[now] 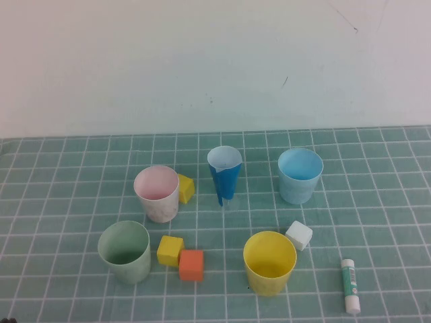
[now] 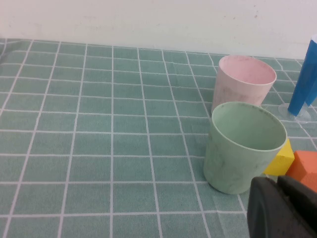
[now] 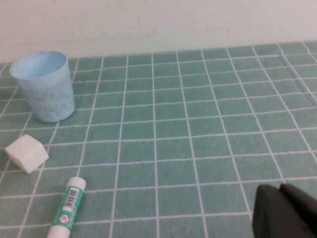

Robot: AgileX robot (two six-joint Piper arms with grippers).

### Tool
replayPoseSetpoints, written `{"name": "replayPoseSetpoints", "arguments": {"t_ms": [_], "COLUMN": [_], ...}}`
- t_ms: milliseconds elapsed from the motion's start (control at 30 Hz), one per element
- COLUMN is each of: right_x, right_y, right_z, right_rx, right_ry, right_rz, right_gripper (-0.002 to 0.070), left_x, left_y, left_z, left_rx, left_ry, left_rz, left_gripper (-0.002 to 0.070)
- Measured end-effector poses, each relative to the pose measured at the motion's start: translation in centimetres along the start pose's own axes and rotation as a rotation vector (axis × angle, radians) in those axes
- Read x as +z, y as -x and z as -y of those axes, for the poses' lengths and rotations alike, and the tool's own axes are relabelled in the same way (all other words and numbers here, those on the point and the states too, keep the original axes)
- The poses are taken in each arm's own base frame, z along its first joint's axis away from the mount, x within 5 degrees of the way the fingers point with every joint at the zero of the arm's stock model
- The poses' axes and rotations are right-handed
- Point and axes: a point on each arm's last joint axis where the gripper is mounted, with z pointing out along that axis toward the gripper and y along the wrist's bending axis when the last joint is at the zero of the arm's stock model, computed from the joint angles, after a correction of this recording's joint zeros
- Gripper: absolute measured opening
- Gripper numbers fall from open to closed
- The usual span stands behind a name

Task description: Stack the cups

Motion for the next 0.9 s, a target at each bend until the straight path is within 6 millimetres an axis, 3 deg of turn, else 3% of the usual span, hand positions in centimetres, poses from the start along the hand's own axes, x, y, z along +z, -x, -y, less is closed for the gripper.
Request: {"name": "replayPoseSetpoints", "arguments": {"t_ms": [233,633,900], "right_x": [0.0,0.0,0.0], "right_y": [0.03,0.03,0.03], "right_z": [0.0,0.03,0.01], "right_rx": [-0.002,-0.227,-0.241], "right_ry": [0.0,-0.004,-0.001], "right_rz": [0.004,0.003,0.003], "right_gripper": [-0.0002,-0.0002,-0.0002], "left_x": [0.0,0.0,0.0], "left_y": [0.0,0.0,0.0], "left_z": [0.0,0.0,0.0], "left_rx": [-0.003,-0.003,-0.003], "left_ry": [0.0,0.0,0.0], "left_rz": [0.0,0.0,0.0], "left_gripper": [-0.0002,-0.0002,-0.0002]}}
